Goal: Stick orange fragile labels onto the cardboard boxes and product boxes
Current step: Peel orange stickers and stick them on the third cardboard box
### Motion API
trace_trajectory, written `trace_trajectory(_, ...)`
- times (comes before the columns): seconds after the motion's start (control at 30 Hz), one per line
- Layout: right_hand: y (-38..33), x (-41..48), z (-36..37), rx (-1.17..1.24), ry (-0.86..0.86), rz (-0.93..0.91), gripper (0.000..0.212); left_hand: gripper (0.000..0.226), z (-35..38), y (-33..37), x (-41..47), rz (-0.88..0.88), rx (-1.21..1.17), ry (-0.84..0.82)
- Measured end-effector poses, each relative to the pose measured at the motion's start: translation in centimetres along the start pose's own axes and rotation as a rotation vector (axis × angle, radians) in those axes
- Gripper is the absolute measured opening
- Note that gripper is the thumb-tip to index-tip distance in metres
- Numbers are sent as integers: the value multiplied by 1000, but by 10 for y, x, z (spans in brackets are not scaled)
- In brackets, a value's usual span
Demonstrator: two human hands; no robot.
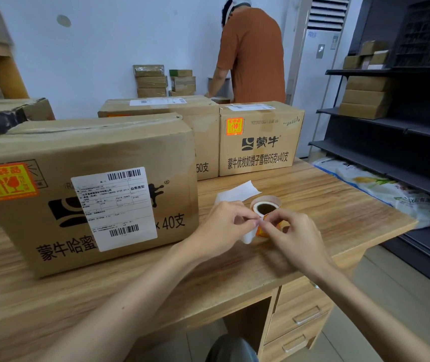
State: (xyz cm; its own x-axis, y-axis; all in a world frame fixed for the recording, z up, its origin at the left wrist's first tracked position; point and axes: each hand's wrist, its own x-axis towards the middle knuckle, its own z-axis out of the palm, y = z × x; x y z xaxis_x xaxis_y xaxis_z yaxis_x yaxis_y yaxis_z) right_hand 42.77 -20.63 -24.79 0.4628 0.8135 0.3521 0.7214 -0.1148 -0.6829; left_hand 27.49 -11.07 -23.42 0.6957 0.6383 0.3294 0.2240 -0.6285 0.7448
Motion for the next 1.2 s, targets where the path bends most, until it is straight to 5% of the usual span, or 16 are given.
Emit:
trace_trajectory(0.57,10,-3,1,73,19,-108,9,14,1,-7,4,-36,100,123)
trace_trajectory(1.2,20,-5,-35,428,82,95,16,21,-8,-9,7,-70,301,179)
